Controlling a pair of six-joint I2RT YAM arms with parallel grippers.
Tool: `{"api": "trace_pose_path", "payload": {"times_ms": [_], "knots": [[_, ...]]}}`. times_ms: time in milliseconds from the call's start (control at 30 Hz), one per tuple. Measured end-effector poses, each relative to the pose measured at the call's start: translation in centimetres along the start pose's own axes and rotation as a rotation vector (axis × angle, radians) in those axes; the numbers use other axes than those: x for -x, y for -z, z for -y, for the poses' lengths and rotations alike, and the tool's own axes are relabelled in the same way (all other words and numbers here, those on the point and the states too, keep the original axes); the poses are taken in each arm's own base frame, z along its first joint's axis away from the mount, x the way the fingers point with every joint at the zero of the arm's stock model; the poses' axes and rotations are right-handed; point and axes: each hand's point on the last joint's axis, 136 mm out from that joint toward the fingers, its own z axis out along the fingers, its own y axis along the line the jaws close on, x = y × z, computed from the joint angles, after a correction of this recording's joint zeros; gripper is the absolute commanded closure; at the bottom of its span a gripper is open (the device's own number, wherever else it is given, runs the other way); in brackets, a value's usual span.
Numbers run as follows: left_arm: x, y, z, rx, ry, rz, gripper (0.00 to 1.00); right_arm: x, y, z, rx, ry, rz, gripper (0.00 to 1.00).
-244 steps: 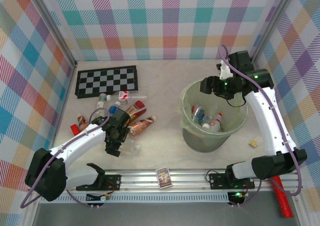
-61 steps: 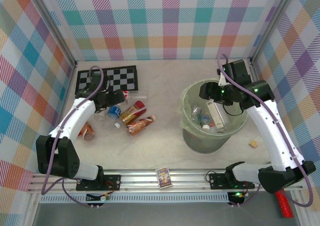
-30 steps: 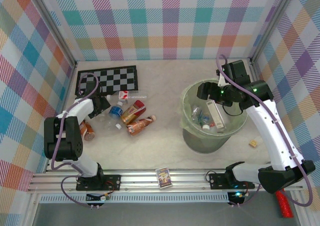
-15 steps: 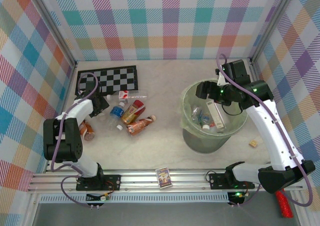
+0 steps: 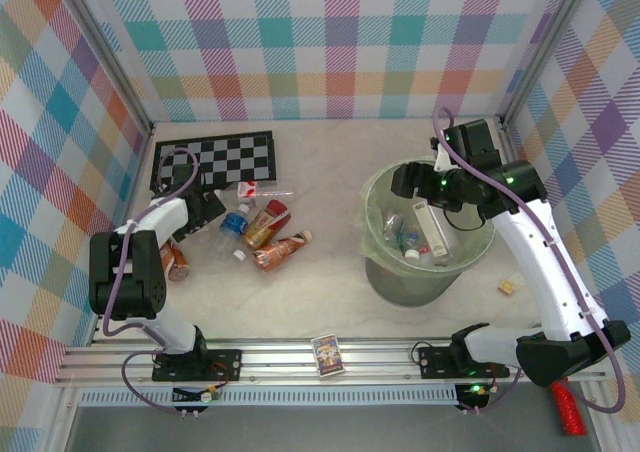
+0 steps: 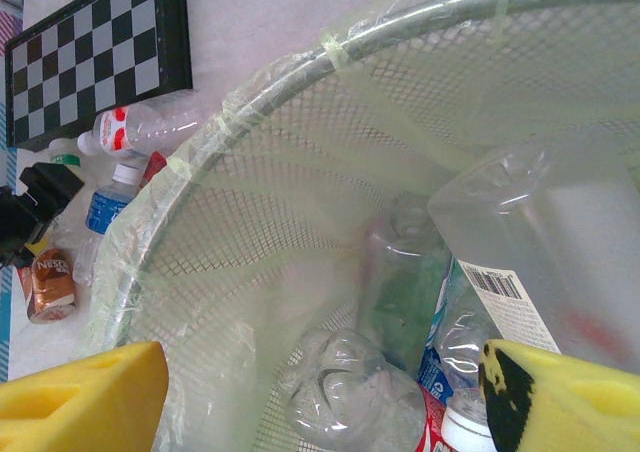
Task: Put the plastic bottles in the bin
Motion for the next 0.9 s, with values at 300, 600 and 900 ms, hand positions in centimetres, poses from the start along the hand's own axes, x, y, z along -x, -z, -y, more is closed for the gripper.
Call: {"api": "trace_pose_path", "payload": {"times_ms": [300, 600, 900], "knots": [[-1.1, -0.5, -0.6, 0.016, 0.011, -0.022, 0.28, 0.0, 0.0, 0.0, -0.002, 0.0, 0.001, 0.19], [0.1, 1.5, -0.1, -0.025, 0.024, 0.023, 0.33, 0.5, 0.6, -1.2, 0.066, 0.011, 0.031, 0.16], [4.8, 10.0, 2.9, -0.227, 0.045, 0.174, 0.26, 1.4, 1.5, -5.4, 0.29, 0.052, 0.059, 0.13]]}}
